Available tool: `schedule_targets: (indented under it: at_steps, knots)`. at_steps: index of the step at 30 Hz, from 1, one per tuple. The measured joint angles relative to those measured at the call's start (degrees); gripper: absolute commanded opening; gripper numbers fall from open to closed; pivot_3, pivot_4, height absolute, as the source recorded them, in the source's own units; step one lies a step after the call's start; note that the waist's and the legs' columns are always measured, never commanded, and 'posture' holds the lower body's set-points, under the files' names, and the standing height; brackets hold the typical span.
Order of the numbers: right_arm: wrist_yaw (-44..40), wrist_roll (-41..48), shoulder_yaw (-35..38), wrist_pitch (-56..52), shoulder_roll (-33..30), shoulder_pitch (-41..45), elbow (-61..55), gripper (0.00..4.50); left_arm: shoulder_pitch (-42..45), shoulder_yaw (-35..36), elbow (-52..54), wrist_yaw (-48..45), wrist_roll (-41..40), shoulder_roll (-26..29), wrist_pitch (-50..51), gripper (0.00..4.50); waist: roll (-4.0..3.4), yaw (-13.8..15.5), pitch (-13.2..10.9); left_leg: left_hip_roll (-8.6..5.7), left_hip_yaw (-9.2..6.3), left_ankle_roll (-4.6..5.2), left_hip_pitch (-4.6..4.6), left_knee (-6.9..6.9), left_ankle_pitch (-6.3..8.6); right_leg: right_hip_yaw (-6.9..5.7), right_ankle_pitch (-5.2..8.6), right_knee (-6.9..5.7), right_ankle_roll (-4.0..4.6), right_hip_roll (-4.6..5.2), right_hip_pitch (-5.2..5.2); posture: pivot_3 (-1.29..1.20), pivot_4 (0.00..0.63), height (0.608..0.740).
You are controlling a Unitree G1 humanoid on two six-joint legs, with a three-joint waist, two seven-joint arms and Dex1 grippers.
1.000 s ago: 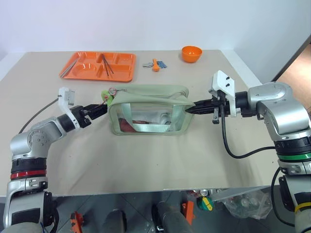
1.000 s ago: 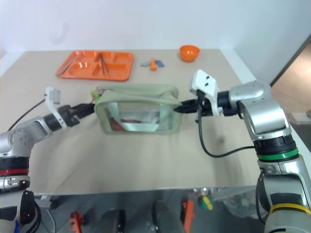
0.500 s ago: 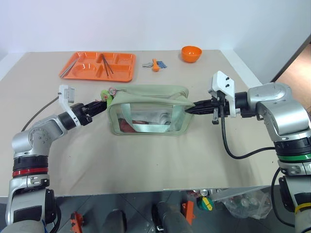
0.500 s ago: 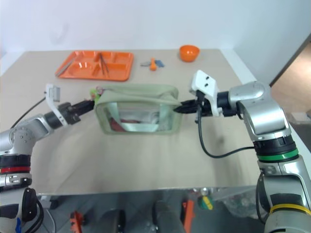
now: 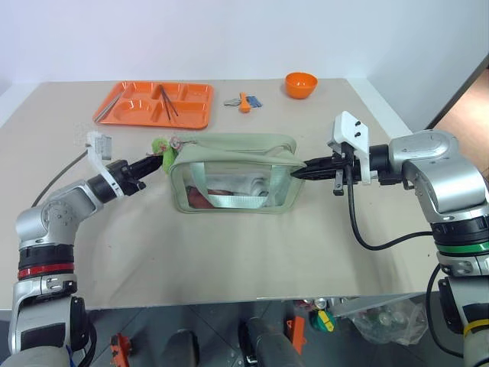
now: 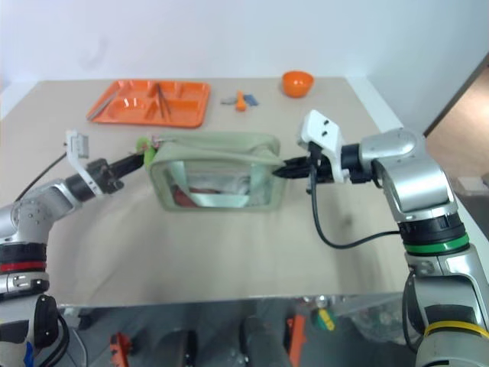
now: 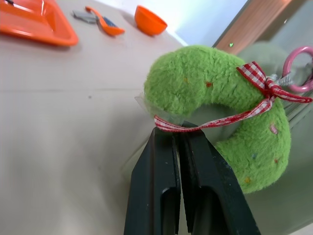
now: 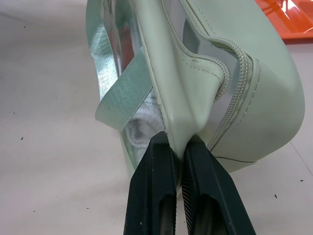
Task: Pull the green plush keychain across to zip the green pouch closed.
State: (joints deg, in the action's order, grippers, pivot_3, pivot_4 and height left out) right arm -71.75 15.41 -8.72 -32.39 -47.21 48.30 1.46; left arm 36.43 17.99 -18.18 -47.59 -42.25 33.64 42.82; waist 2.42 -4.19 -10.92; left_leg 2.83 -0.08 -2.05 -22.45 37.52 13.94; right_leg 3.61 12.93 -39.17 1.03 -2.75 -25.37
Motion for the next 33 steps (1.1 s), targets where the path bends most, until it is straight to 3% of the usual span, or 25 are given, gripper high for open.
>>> schedule_targets:
  at_steps: [9,15,21,22,33]
  knots:
    - [0.43,0.0,0.0,0.02,0.21,0.07,0.03,0.0,13.42,1.39,7.31,1.61,-1.58,1.24,-0.42,0.03,-0.02,-0.05,0.01,-0.05,0.1,-0.08,0.04,-0.05,-0.04,0.06,-0.01,0.02,-0.1,0.02,0.0,0.0,0.15,0.74]
    - [0.7,0.07,0.0,-0.21,0.2,0.02,-0.29,0.0,13.48,-11.01,11.57,-1.83,7.11,2.14,-5.04,0.03,-0.02,-0.03,0.01,-0.09,0.06,-0.27,0.02,-0.04,-0.15,0.12,-0.05,0.01,-0.15,0.0,0.0,0.0,0.15,0.74]
    - [1.23,0.2,0.19,-1.26,-0.03,-0.5,-1.95,0.0,19.01,-15.72,12.21,-4.32,10.85,1.11,-8.1,0.03,-0.01,0.0,0.01,-0.11,0.07,-0.3,0.01,-0.04,-0.17,0.15,-0.07,0.01,-0.17,-0.02,0.0,0.0,0.15,0.74]
    - [1.43,0.24,0.22,-1.41,-0.04,-0.64,-2.08,0.0,19.79,-15.92,12.12,-4.54,11.14,0.91,-8.32,0.75,-0.02,-0.02,0.01,-0.11,0.08,-0.3,0.01,-0.04,-0.17,0.17,-0.07,0.01,-0.18,-0.02,0.0,0.0,0.15,0.74]
    - [2.41,1.16,0.59,-2.29,-0.17,-1.38,-3.59,0.0,19.01,-15.93,12.65,-10.49,10.07,1.98,-6.14,4.35,-0.02,-0.1,0.0,-0.09,0.09,-0.3,0.02,-0.04,-0.17,0.18,-0.07,0.01,-0.18,-0.04,-0.01,0.0,0.15,0.74]
